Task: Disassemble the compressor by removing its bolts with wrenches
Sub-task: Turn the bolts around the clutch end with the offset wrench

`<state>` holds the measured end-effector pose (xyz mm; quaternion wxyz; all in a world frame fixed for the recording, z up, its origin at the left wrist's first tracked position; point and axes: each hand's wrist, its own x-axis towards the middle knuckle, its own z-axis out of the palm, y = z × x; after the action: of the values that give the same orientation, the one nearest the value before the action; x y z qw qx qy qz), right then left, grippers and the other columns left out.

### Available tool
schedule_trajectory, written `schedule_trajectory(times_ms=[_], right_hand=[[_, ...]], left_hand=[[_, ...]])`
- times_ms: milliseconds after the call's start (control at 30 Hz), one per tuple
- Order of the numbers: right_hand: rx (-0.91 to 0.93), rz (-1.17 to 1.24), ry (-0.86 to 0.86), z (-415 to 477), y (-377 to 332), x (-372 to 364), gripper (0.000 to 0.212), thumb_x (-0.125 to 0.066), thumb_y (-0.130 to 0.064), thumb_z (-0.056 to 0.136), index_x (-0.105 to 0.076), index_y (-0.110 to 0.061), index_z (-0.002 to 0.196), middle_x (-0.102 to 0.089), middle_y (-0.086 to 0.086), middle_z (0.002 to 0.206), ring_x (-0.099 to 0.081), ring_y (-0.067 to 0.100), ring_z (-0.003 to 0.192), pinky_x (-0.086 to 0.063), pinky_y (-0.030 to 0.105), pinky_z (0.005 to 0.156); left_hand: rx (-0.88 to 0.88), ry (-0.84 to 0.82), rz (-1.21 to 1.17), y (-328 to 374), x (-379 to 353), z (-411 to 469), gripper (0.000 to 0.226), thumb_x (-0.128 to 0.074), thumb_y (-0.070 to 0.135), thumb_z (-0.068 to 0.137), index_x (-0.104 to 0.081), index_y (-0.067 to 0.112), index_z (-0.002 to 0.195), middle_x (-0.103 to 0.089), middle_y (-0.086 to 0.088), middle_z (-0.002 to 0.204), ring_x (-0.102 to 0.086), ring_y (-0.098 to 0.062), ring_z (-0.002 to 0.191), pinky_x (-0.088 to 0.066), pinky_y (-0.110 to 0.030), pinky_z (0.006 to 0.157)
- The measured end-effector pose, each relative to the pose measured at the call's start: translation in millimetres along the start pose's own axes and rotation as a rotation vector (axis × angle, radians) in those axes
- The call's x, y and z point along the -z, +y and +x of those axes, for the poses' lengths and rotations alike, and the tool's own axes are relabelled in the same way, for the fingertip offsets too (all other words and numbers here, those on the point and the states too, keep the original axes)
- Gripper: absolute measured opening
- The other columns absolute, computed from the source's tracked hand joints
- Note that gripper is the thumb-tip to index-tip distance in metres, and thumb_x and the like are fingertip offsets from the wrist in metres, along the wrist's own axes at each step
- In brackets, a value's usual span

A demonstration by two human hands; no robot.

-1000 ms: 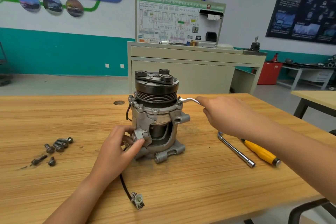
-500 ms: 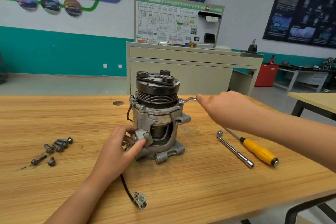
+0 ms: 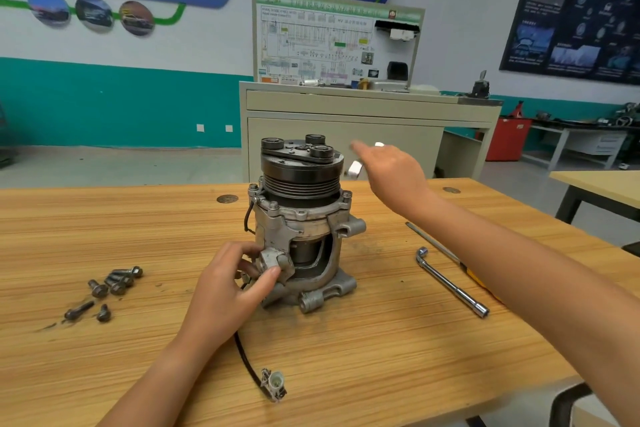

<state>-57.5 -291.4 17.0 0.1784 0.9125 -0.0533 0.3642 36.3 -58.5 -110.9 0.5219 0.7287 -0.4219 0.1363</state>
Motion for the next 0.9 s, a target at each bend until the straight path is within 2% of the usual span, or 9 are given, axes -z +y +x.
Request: schedule_trajectory(times_ms=[67,133,200,300,433,533,633,800,900], right_hand=[[-0.236,0.060,-0.032,-8,-3,15,0.044,-0.043,-0.003,0.094,-0.035,-0.003,0.137,-0.049,0.003,0.060,-0.045,0.021,0.050,-0.032,0.028,0.045],[-0.314,0.117,-0.045,-21,-7,29,0.042,-0.037,-0.010,0.096,-0.030,-0.008,0.138,-0.040,-0.004,0.054,-0.041,0.018,0.045,-0.026,0.027,0.042],[-0.273,0.050,-0.122,-38,-14,46,0.040,-0.037,-0.011,0.095,-0.032,-0.012,0.134,-0.037,-0.005,0.053,-0.039,0.017,0.045,-0.026,0.028,0.043],[-0.211,-0.107,-0.310,-52,-23,61,0.043,-0.036,-0.008,0.091,-0.030,-0.016,0.133,-0.037,-0.003,0.055,-0.034,0.012,0.047,-0.021,0.027,0.040],[-0.149,-0.187,-0.511,-46,-33,63,0.044,-0.038,-0.003,0.090,-0.032,-0.017,0.131,-0.039,-0.003,0.060,-0.036,0.012,0.052,-0.024,0.026,0.042],[-0.020,-0.344,-0.534,-36,-38,64,0.044,-0.042,0.000,0.087,-0.035,-0.009,0.129,-0.033,-0.002,0.056,-0.030,0.014,0.045,-0.023,0.027,0.038],[0.072,-0.447,-0.576,-23,-40,68,0.034,-0.042,-0.001,0.088,-0.043,-0.007,0.121,-0.030,-0.001,0.056,-0.026,0.015,0.043,-0.020,0.027,0.037],[0.140,-0.391,-0.625,-14,-28,73,0.030,-0.038,-0.021,0.092,-0.046,-0.013,0.119,-0.031,-0.003,0.058,-0.029,0.011,0.047,-0.020,0.024,0.040],[0.155,-0.404,-0.623,-14,-19,68,0.036,-0.036,-0.017,0.093,-0.039,-0.015,0.129,-0.035,-0.002,0.057,-0.033,0.011,0.046,-0.021,0.024,0.039]], left_hand=[[0.005,-0.001,-0.004,-1,0,0,0.025,-0.071,0.020,0.077,-0.060,0.022,0.099,-0.059,0.009,0.094,-0.059,-0.001,0.083,-0.045,-0.012,0.070],[0.004,0.000,-0.001,-1,0,0,0.024,-0.071,0.019,0.078,-0.060,0.021,0.099,-0.059,0.009,0.094,-0.058,0.000,0.083,-0.043,-0.010,0.070],[0.005,-0.001,0.001,-1,0,0,0.025,-0.071,0.020,0.078,-0.059,0.021,0.099,-0.059,0.009,0.094,-0.058,0.001,0.083,-0.043,-0.009,0.070],[0.013,-0.005,0.007,0,0,0,0.025,-0.071,0.021,0.079,-0.059,0.022,0.101,-0.058,0.010,0.096,-0.057,0.002,0.083,-0.045,-0.016,0.071],[0.017,-0.004,0.013,0,1,0,0.025,-0.071,0.022,0.079,-0.059,0.022,0.101,-0.059,0.010,0.096,-0.057,0.002,0.083,-0.046,-0.021,0.070],[0.020,-0.011,0.006,-1,0,-1,0.024,-0.071,0.023,0.079,-0.059,0.023,0.100,-0.058,0.011,0.096,-0.057,0.002,0.083,-0.046,-0.021,0.070],[0.022,-0.010,-0.004,0,0,0,0.024,-0.070,0.023,0.079,-0.058,0.024,0.100,-0.058,0.011,0.096,-0.058,0.002,0.083,-0.045,-0.019,0.070],[0.039,-0.007,-0.007,0,0,-1,0.026,-0.070,0.022,0.079,-0.058,0.023,0.102,-0.057,0.012,0.097,-0.057,0.004,0.084,-0.044,-0.016,0.070],[0.043,-0.009,-0.008,2,0,-1,0.027,-0.070,0.023,0.079,-0.057,0.024,0.102,-0.056,0.013,0.097,-0.056,0.005,0.084,-0.043,-0.015,0.069]])
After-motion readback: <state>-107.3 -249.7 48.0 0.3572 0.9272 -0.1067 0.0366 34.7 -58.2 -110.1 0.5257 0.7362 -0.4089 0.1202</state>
